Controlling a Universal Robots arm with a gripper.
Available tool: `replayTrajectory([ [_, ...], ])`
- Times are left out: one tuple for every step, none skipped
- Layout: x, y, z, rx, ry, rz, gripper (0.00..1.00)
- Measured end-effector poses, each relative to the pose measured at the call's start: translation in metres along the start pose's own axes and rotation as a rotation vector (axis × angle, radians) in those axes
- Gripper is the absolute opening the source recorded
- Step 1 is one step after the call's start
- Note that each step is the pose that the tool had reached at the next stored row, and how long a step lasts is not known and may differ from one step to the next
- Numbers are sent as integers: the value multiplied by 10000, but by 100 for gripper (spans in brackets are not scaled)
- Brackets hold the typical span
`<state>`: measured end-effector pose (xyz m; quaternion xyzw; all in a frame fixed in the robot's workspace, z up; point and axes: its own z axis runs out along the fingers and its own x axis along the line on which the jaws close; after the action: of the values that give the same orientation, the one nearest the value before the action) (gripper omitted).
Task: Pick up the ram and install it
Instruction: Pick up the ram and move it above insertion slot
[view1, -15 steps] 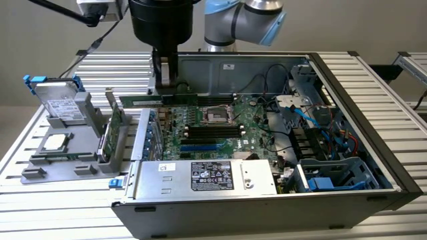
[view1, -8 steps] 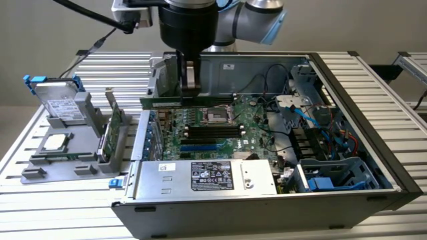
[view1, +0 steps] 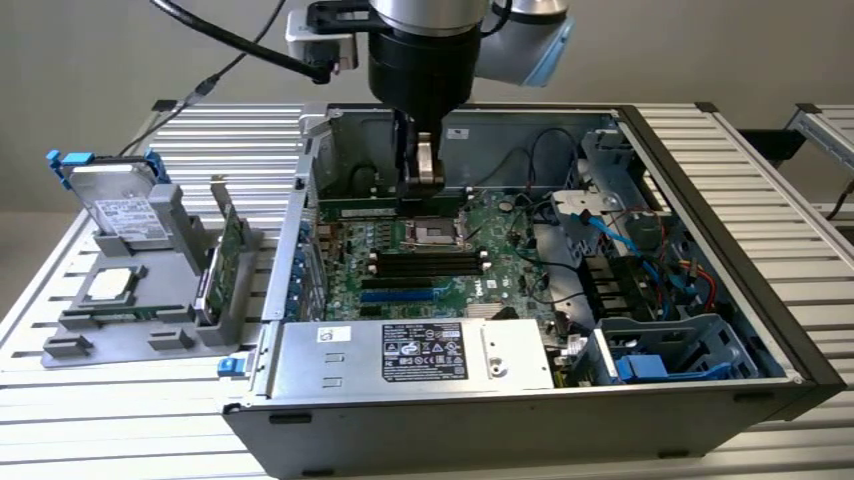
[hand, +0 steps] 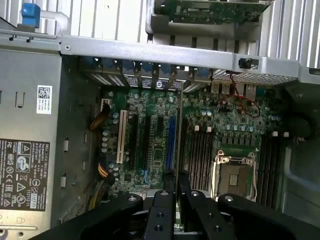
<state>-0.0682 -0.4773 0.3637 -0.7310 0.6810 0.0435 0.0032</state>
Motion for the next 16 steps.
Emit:
replayTrajectory([
  [-3,-34,15,0,0,6,13],
  [-10,-66,30,0,1,11,13],
  [-23,-92,45,1,-1,14,13],
  [-40,-117,60,0,0,14,13],
  [-61,-139,76,1,0,15,13],
  [-82,-161,92,1,0,14,13],
  [-107,-182,108,1,0,14,13],
  [-134,-203,126,1,0,14,13],
  [-161,-224,142,1,1,15,13],
  [-186,-243,157,0,2,15,13],
  [-213,-264,174,0,1,14,13],
  [-240,-284,190,0,2,15,13],
  [-265,-303,205,1,1,14,13],
  [-292,-323,220,0,2,15,13],
  [-317,-343,234,1,2,14,13],
  [-343,-360,247,1,2,15,13],
])
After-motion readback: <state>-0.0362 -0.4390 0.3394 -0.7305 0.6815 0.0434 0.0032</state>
